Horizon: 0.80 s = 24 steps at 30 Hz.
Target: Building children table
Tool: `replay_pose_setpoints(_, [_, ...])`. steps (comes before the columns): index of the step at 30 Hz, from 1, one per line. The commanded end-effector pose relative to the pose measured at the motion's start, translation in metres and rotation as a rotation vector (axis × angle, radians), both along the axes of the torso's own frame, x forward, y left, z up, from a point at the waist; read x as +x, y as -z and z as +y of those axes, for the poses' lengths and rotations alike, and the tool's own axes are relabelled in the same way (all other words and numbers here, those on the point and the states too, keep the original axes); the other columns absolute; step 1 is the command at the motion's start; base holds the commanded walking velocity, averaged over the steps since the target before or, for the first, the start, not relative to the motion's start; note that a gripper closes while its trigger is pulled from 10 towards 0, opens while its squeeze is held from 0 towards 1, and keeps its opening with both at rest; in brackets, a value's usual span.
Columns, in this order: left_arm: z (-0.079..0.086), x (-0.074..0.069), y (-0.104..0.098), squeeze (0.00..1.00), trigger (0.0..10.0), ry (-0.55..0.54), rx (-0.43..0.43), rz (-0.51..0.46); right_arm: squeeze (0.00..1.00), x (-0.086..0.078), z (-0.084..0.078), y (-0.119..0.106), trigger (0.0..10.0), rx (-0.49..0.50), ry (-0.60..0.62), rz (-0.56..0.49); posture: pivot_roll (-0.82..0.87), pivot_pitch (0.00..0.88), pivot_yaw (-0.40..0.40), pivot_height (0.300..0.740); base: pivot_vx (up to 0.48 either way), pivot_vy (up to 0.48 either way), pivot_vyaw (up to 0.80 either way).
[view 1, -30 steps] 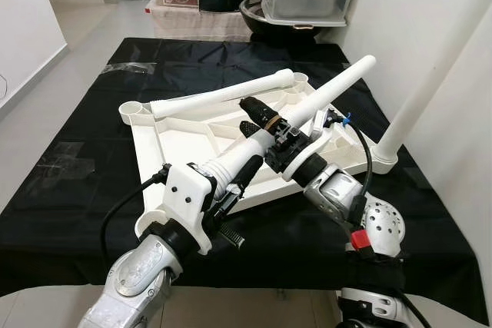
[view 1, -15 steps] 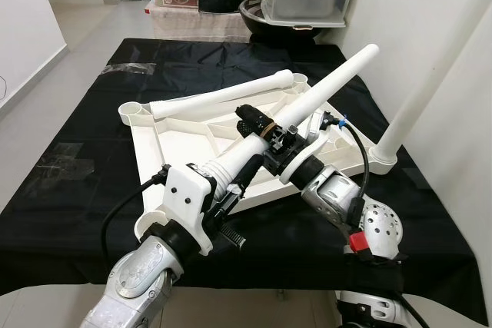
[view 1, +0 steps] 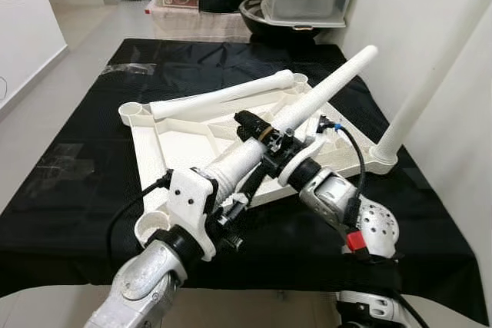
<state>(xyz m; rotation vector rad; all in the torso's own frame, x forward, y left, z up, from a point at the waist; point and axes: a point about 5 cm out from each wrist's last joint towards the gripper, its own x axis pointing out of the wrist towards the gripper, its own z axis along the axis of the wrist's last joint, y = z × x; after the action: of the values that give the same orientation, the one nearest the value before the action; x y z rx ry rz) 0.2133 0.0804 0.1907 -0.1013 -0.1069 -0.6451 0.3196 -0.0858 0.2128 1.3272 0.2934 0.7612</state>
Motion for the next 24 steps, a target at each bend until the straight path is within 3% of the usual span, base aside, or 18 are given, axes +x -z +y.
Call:
replay_pose_setpoints(1, [-0.012,-0.007,0.009,1.0,10.0,0.077,0.015,0.059,0.0,0.007,0.001,-0.017,0.0,0.041,0.032,-0.054,0.09,0.06,-0.064,0.74,0.0,0.0,0.0])
replay_pose_setpoints(2, [-0.012,-0.008,0.01,0.0,10.0,0.08,0.015,0.059,0.0,0.011,-0.002,-0.019,0.0,0.043,0.05,-0.057,0.1,0.059,-0.065,0.74,0.0,0.0,0.0])
replay_pose_setpoints(11, [-0.011,-0.011,0.013,0.0,10.0,0.057,0.031,0.083,0.0,0.025,-0.013,-0.027,0.0,0.045,0.11,-0.073,0.1,0.055,-0.068,0.74,0.0,0.0,0.0])
replay_pose_setpoints(21, [-0.007,-0.014,0.017,0.0,10.0,0.006,0.045,0.089,0.0,0.053,-0.04,-0.037,0.0,0.024,0.271,-0.081,0.11,0.041,-0.073,0.74,0.0,0.0,0.0])
replay_pose_setpoints(22, [-0.007,-0.014,0.017,0.0,10.0,0.004,0.049,0.085,0.0,0.056,-0.043,-0.038,0.0,0.014,0.291,-0.085,0.11,0.036,-0.074,0.74,0.0,0.0,0.0])
replay_pose_setpoints(23, [-0.006,-0.014,0.017,0.0,10.0,-0.012,0.056,0.083,0.0,0.06,-0.049,-0.043,0.0,-0.073,0.338,-0.133,0.11,0.033,-0.074,0.74,0.0,0.0,0.0])
replay_pose_setpoints(24, [-0.006,-0.014,0.017,0.0,10.0,-0.012,0.056,0.083,0.0,0.06,-0.049,-0.043,0.0,-0.073,0.338,-0.133,0.11,0.033,-0.074,0.74,0.0,0.0,0.0])
